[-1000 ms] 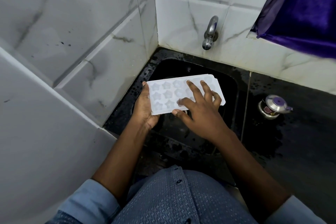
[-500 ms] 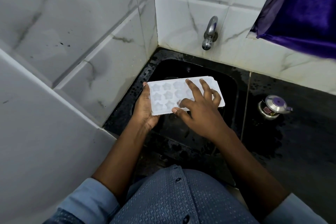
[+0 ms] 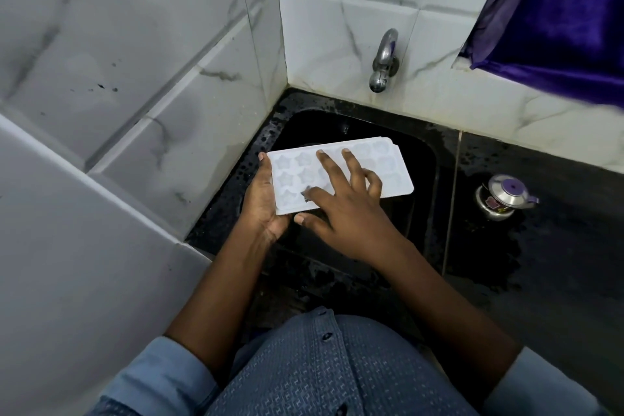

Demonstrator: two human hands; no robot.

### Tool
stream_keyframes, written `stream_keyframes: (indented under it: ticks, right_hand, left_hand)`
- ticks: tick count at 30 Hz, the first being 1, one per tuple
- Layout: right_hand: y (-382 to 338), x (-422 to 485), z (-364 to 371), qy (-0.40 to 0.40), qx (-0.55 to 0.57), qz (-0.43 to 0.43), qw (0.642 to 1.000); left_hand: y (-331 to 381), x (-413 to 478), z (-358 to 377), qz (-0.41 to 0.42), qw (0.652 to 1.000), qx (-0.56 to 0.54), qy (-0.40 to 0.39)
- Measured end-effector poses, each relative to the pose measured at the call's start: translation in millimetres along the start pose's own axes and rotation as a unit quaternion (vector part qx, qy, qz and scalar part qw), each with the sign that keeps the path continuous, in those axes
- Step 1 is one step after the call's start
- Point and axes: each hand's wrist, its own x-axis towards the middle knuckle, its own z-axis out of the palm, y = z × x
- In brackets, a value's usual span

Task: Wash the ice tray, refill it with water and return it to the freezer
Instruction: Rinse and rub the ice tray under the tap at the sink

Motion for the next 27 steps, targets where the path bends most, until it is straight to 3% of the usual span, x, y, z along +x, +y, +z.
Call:
stream_keyframes:
  ticks: [27]
  right_hand:
    - [-9.9, 4.8, -9.1, -0.015, 0.024, 0.033, 0.999]
  left_hand:
    - [-1.5, 1.4, 3.1, -0.015, 1.0, 0.007, -0.016]
